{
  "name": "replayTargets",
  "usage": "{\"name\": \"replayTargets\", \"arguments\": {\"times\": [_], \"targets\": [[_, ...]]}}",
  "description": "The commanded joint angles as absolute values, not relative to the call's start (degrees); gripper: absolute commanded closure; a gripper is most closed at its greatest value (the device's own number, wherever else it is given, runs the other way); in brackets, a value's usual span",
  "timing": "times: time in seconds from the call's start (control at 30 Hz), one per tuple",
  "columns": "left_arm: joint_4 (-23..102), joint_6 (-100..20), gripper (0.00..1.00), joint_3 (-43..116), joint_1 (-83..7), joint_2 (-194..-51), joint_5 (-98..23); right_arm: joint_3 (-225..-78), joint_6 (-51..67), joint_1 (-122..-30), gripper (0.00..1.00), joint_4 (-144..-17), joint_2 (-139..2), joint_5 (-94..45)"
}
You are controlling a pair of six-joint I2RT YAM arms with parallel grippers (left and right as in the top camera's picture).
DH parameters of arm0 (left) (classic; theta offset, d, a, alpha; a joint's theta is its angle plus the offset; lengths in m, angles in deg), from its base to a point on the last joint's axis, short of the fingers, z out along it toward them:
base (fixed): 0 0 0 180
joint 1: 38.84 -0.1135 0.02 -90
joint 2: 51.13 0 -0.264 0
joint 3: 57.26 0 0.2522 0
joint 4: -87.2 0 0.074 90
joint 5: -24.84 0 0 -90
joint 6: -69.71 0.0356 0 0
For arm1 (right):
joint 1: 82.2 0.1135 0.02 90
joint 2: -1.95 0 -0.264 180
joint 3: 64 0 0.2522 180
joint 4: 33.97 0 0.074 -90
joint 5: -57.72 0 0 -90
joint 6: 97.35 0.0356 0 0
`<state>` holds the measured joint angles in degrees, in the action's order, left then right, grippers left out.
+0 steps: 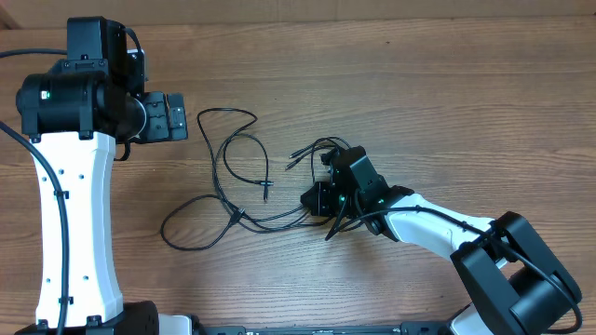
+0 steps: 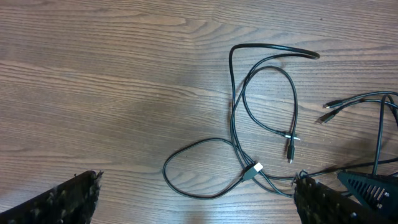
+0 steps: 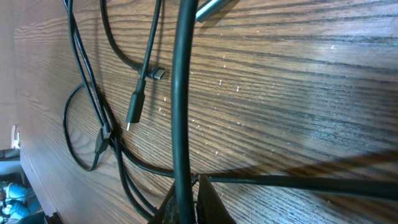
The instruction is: Untangle cables
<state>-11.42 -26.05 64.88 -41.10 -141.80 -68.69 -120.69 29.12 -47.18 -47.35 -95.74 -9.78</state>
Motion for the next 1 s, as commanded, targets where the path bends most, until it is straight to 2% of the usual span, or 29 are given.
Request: {"name": "replayTargets", "arguments": {"times": [0.0, 0.3, 0.7, 0.97], "targets": [[-11.4, -25.4, 0.00, 64.9, -41.1, -142.2, -69.2, -120.6, 29.1, -46.9, 0.96, -47.2, -96.0, -9.3], [-11.4, -25.4, 0.00, 64.9, -41.1, -142.2, -69.2, -122.7, 28.7, -47.0, 0.96, -51.1, -89.6, -9.3], [-11.4, -25.4, 0.00, 64.9, -41.1, -142.2, -69.2, -134.1, 25.1, -47.0, 0.96, -72.4, -78.9, -22.4], [-11.4, -25.4, 0.00, 64.9, -41.1, -142.2, -69.2, -145.5, 21.0, -47.0, 0.96, -78.9, -77.9, -26.1]]}}
